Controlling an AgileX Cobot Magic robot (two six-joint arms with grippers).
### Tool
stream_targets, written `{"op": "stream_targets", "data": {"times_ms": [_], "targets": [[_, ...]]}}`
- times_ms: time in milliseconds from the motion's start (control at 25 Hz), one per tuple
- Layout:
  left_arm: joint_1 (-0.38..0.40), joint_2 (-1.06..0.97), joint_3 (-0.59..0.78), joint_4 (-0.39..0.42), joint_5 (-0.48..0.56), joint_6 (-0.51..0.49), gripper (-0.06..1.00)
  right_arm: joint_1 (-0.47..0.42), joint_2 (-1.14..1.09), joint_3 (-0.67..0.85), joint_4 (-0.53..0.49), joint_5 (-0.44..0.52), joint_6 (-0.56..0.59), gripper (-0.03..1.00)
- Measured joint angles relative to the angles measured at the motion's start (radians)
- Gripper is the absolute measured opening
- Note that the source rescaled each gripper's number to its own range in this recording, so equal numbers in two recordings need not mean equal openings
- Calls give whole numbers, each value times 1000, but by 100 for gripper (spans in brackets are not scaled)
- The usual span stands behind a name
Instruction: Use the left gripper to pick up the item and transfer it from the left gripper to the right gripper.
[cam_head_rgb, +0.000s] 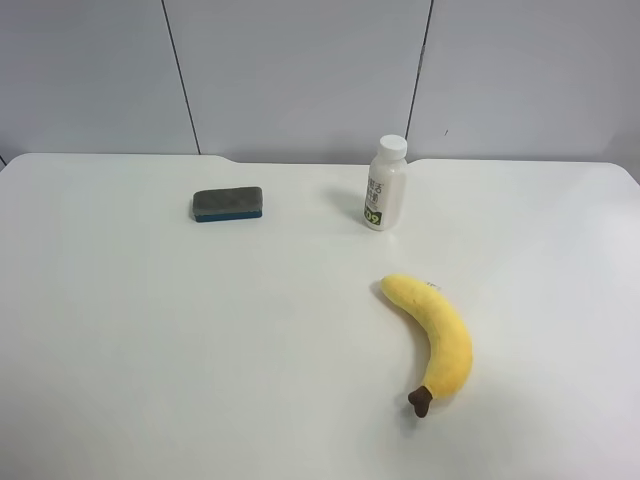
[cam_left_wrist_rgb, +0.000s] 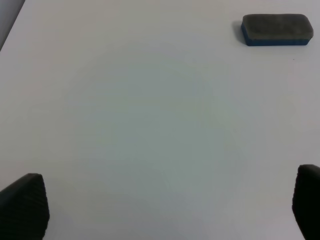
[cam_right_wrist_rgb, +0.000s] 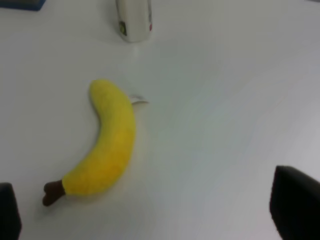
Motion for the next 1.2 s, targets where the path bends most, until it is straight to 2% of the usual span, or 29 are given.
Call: {"op": "stream_targets", "data": {"times_ms": [240,360,440,560,680,800,1200], "targets": [[2,0,0,0,0,0,100,0,0,0,-2,-2,13,100],[39,0,0,0,0,0,100,-3,0,0,-3,-2,14,100],[77,0,0,0,0,0,100,-33,0,0,-3,-2,14,100],[117,0,0,0,0,0,100,-132,0,0,-3,-2,14,100],[121,0,0,0,0,0,100,-219,0,0,-9,-3,17,100],[122,0,0,0,0,0,100,-269,0,0,-9,-3,19,100],[122,0,0,0,0,0,100,-291,0,0,-9,-3,20,100]]}}
